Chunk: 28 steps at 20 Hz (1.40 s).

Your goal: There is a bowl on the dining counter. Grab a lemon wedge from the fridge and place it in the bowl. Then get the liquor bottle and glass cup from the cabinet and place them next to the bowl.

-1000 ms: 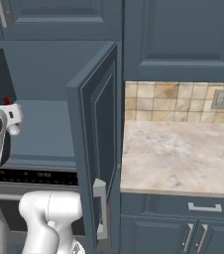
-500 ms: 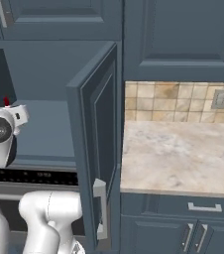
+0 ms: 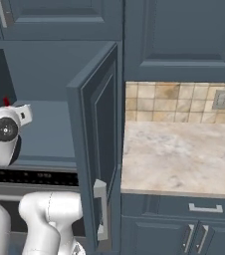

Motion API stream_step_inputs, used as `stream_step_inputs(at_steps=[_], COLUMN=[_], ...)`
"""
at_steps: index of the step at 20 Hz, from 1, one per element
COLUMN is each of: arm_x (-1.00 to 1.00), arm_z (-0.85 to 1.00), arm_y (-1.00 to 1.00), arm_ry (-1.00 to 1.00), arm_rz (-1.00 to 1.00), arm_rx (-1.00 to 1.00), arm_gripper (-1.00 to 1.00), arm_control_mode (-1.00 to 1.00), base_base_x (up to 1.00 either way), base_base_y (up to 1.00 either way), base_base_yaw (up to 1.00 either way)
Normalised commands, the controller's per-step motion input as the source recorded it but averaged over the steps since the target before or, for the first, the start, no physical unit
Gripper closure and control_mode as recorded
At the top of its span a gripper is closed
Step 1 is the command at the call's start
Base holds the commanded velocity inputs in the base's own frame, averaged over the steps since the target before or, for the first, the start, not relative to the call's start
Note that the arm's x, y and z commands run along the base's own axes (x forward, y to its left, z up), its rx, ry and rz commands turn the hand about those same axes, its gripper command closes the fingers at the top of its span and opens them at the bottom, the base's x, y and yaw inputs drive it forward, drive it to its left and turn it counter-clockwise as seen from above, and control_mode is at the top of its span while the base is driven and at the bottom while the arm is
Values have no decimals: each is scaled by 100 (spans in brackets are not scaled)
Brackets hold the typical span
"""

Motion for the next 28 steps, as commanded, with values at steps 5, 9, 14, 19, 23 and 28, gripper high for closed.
stream_step_inputs(at_steps=[5, 9, 14, 19, 23, 28], arm_x=[24, 26, 22, 23, 22, 21], arm_z=[0, 0, 0, -2, -6, -10], arm_y=[0, 0, 2, 19, 34, 27], arm_ry=[0, 0, 0, 0, 0, 0], arm_rz=[0, 0, 0, 0, 0, 0], arm_rx=[0, 0, 1, 2, 3, 4], arm_gripper=[-100, -100, -100, -100, -100, -100], arm_control_mode=[-100, -100, -100, -100, -100, -100], base_base_x=[0, 0, 0, 0, 0, 0], base_base_y=[0, 0, 0, 0, 0, 0], base_base_yaw=[0, 0, 0, 0, 0, 0])
